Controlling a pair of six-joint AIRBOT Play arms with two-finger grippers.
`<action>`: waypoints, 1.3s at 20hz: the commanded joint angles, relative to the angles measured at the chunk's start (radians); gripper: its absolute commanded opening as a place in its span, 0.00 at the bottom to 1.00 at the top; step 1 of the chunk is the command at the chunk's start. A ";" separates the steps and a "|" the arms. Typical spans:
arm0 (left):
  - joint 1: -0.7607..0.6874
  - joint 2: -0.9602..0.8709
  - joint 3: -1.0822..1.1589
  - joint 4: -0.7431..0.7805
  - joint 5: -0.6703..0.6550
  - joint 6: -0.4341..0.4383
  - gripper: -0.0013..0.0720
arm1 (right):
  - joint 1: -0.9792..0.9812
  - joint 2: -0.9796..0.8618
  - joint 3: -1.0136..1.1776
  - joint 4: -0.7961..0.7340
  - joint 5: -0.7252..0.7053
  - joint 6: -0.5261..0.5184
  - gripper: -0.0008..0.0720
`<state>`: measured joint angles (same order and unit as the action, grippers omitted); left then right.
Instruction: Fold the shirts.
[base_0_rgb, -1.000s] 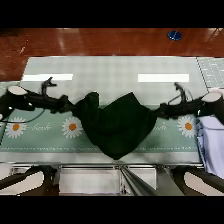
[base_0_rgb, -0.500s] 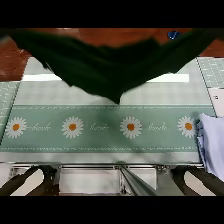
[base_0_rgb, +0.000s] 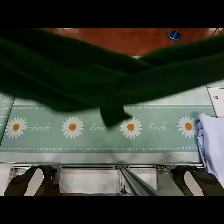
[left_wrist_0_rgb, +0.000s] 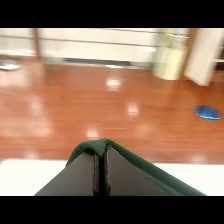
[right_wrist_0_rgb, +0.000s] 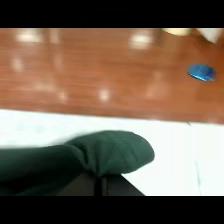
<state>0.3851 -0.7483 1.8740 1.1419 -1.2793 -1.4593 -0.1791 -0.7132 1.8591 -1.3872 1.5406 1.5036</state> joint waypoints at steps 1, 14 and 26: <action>-0.110 0.097 -0.097 0.348 -0.040 -0.064 0.04 | 0.000 0.125 -0.210 -0.098 0.050 0.049 0.04; -0.260 -0.404 -0.679 0.141 0.232 -0.110 0.04 | -0.001 -0.102 -1.107 0.177 -0.472 -0.017 0.04; -0.210 -0.753 -0.558 -0.129 0.146 -0.059 0.71 | -0.032 -0.724 -0.669 0.304 -0.546 -0.003 0.58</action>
<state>0.1406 -1.4792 1.3010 1.0348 -1.0496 -1.5562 -0.1898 -1.3640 1.1034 -1.1007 0.9821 1.4761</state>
